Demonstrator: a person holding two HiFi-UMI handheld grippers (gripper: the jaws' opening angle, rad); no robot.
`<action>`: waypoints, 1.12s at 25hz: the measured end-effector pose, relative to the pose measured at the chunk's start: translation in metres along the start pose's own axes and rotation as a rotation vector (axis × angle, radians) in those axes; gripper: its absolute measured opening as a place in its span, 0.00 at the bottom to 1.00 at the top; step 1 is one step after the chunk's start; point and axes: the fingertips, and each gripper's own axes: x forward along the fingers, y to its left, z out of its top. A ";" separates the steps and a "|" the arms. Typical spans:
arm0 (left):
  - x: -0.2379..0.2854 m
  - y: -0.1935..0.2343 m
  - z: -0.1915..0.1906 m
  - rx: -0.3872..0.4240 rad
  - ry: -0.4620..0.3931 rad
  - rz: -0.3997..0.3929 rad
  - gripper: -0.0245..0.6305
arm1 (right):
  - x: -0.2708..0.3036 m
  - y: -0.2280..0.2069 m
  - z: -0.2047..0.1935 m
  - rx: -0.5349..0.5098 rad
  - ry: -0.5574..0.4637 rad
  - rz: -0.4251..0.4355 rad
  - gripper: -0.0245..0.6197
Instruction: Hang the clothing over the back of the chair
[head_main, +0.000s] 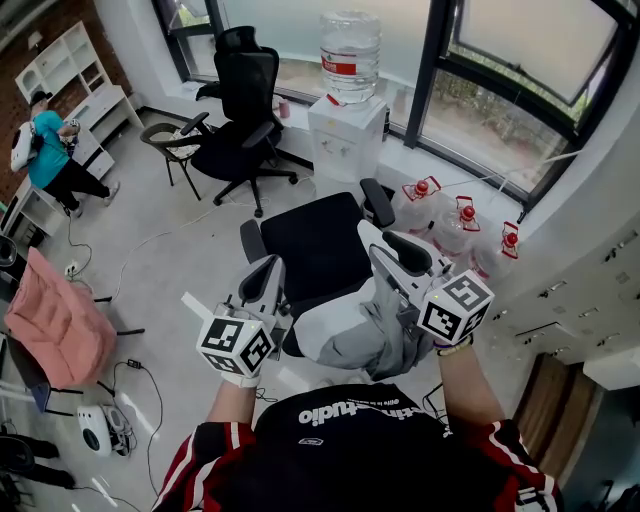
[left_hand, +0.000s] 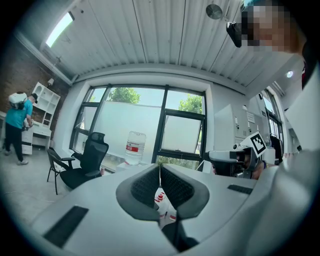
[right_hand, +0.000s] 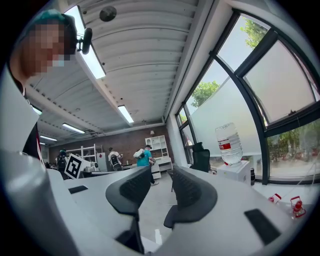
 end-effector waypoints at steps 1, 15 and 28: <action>0.000 0.000 0.000 0.000 -0.001 0.000 0.08 | 0.000 0.000 0.000 0.000 0.000 -0.003 0.25; -0.003 0.000 0.000 0.002 -0.010 0.000 0.08 | -0.003 -0.003 -0.002 -0.026 -0.009 -0.059 0.04; -0.006 -0.003 -0.002 0.027 -0.020 0.024 0.08 | 0.001 0.003 -0.008 -0.207 0.008 -0.241 0.04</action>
